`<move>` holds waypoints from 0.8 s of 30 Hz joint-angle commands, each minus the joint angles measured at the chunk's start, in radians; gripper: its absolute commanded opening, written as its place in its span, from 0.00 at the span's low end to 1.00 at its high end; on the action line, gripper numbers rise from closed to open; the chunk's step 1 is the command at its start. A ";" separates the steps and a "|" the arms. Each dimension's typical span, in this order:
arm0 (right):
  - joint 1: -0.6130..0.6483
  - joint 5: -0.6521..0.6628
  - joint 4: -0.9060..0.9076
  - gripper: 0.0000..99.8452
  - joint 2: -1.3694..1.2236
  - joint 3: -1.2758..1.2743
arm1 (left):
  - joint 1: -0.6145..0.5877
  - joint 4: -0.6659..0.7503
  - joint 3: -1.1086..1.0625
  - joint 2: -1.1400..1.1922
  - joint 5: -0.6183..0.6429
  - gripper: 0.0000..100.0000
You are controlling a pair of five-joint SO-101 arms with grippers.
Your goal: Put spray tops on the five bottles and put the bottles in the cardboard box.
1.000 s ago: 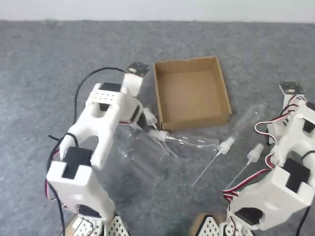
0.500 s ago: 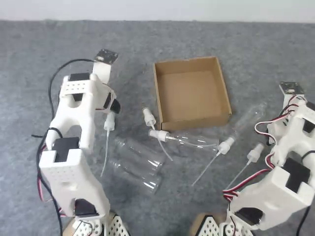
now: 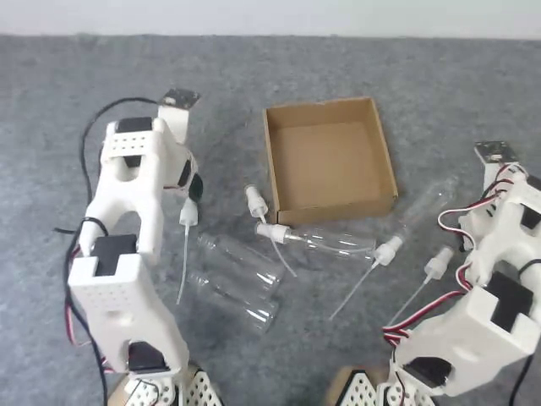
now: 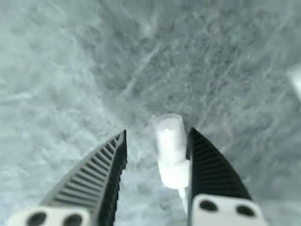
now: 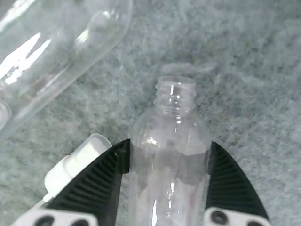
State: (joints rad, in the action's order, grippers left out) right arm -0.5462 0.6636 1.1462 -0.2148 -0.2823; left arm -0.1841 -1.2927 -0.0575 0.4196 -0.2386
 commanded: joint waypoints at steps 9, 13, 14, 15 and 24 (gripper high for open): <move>-0.010 0.066 -0.010 0.20 0.002 0.044 | 0.040 0.150 -0.110 -0.035 0.055 0.07; -0.010 0.068 -0.015 0.21 0.002 0.046 | 0.054 0.140 -0.073 -0.089 0.080 0.01; -0.010 0.068 -0.015 0.22 0.002 0.046 | 0.063 0.126 -0.070 -0.109 0.075 0.01; -0.010 0.068 -0.015 0.25 0.002 0.046 | 0.071 0.103 -0.065 -0.130 0.075 0.01; -0.010 0.100 -0.007 0.32 0.013 0.052 | 0.110 -0.095 -0.077 -0.534 0.126 0.01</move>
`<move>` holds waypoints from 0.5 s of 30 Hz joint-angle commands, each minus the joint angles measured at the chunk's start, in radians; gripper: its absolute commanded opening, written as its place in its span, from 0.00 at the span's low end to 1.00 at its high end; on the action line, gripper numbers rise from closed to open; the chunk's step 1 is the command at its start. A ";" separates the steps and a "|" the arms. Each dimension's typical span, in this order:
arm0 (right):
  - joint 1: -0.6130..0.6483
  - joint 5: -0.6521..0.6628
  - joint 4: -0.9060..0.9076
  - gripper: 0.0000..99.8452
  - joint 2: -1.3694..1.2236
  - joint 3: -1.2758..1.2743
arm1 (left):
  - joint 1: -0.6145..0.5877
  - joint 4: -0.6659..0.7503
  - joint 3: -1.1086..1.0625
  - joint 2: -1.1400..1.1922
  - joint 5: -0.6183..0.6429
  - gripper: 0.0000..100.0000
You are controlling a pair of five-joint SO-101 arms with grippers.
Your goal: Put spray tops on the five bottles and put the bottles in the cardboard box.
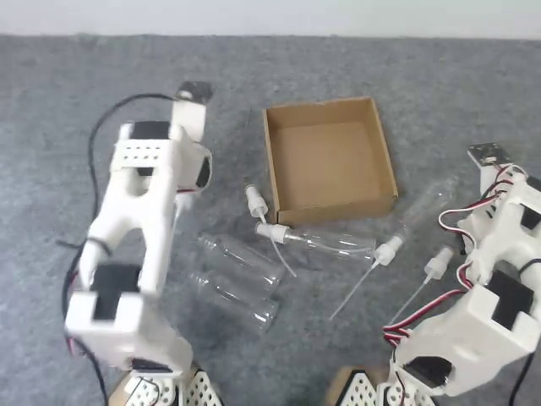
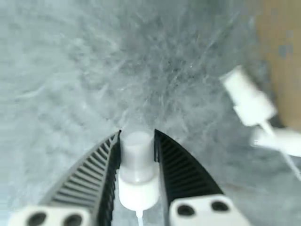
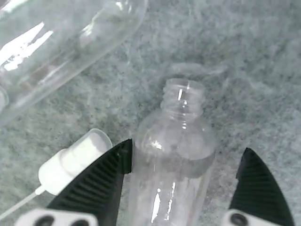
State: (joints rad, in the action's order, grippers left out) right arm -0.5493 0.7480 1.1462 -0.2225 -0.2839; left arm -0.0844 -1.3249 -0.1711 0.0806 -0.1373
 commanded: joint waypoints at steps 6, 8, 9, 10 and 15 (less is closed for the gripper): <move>0.024 0.011 -0.005 0.32 0.013 0.121 | 0.046 -0.077 -0.134 -0.463 0.026 0.01; 0.041 0.011 0.022 0.31 0.010 0.144 | 0.058 -0.057 -0.211 -0.535 0.028 0.01; 0.048 0.011 0.033 0.31 0.010 0.147 | 0.061 -0.041 -0.249 -0.568 0.028 0.01; 0.054 0.011 0.039 0.31 0.010 0.147 | 0.064 -0.029 -0.283 -0.598 0.028 0.01; 0.045 0.011 0.042 0.21 0.008 0.140 | 0.058 0.009 -0.377 -0.690 0.028 0.01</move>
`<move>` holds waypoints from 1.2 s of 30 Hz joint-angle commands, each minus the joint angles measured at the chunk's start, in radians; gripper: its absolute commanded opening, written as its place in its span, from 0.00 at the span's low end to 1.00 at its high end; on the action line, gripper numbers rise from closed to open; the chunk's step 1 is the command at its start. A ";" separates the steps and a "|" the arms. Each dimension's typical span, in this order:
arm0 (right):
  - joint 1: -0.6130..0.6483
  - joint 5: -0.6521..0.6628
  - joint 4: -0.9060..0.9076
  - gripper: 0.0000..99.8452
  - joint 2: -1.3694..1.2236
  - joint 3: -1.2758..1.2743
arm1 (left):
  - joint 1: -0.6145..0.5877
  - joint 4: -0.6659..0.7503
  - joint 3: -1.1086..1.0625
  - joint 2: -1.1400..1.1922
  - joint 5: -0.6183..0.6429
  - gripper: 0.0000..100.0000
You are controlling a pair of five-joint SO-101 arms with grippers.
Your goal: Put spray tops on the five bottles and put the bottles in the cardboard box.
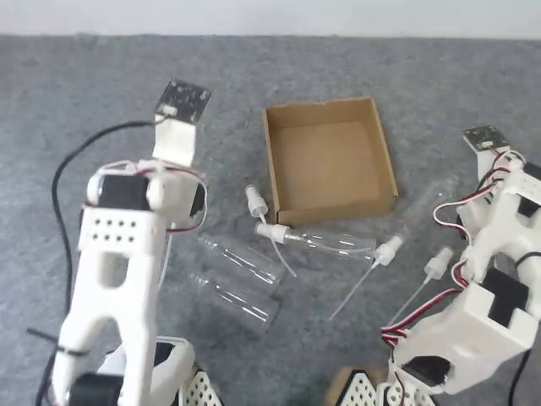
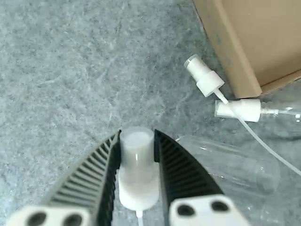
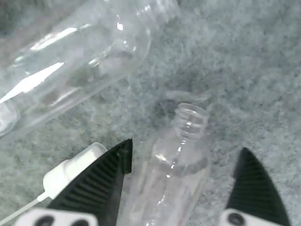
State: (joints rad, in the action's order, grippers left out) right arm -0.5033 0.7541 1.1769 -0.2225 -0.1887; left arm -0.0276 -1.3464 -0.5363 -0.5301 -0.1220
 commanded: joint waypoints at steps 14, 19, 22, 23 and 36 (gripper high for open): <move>-0.065 0.005 0.004 0.25 0.008 -0.069 | 0.003 0.028 -0.018 -0.089 0.009 0.01; -0.065 0.003 0.002 0.23 0.010 -0.069 | 0.003 0.028 -0.018 -0.092 0.009 0.01; -0.061 0.000 -0.002 0.11 0.024 -0.043 | 0.006 0.031 -0.004 -0.100 0.014 0.01; -0.058 -0.017 0.005 0.07 0.030 -0.015 | 0.006 0.028 0.012 -0.100 0.014 0.01; 0.252 -0.348 0.113 0.01 0.507 0.129 | 0.000 -0.044 0.320 -0.100 0.164 0.01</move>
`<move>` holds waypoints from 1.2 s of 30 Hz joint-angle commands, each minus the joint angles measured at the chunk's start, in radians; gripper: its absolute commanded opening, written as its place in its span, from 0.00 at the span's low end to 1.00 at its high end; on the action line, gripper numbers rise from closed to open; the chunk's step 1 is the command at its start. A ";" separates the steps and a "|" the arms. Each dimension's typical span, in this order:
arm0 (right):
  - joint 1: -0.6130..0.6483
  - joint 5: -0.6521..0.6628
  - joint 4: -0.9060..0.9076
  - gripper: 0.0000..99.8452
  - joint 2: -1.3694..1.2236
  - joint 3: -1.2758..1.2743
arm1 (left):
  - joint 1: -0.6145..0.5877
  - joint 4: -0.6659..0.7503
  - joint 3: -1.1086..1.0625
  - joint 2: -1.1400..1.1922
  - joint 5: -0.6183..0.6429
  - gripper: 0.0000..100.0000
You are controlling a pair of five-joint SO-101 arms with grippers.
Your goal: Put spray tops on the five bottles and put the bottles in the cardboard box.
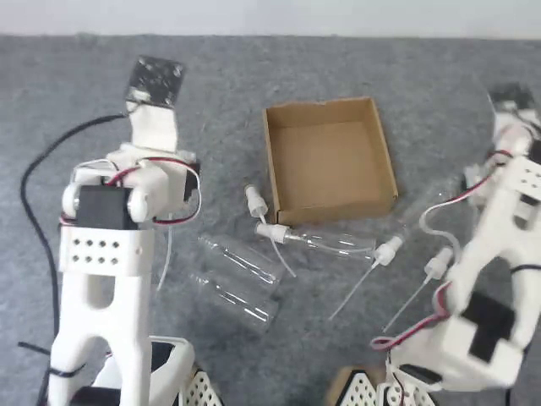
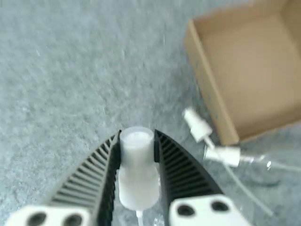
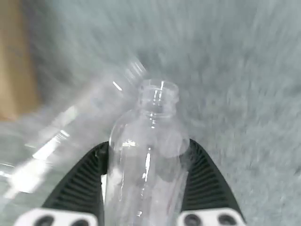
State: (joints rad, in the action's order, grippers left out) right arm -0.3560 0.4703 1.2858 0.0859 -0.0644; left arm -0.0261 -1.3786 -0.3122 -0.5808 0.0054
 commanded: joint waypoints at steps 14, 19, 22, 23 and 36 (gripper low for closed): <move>0.812 -0.207 -0.323 0.01 0.733 -0.517 | -0.002 0.170 0.131 -0.361 0.207 0.01; 1.009 -0.276 -0.383 0.01 0.742 -0.577 | 0.000 0.285 0.114 -0.361 0.334 0.01; 1.099 -0.279 -0.447 0.01 0.743 -0.644 | -0.003 0.377 0.088 -0.362 0.408 0.01; 1.124 -0.279 -0.464 0.01 0.743 -0.669 | -0.009 0.402 0.077 -0.362 0.425 0.01; 1.161 -0.285 -0.665 0.01 0.745 -0.809 | -0.080 0.528 -0.068 -0.365 0.476 0.01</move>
State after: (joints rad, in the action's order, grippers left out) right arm 0.7948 0.1972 0.6552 0.7887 -0.8807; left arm -0.0997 -0.8707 -0.3859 -0.9291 0.4718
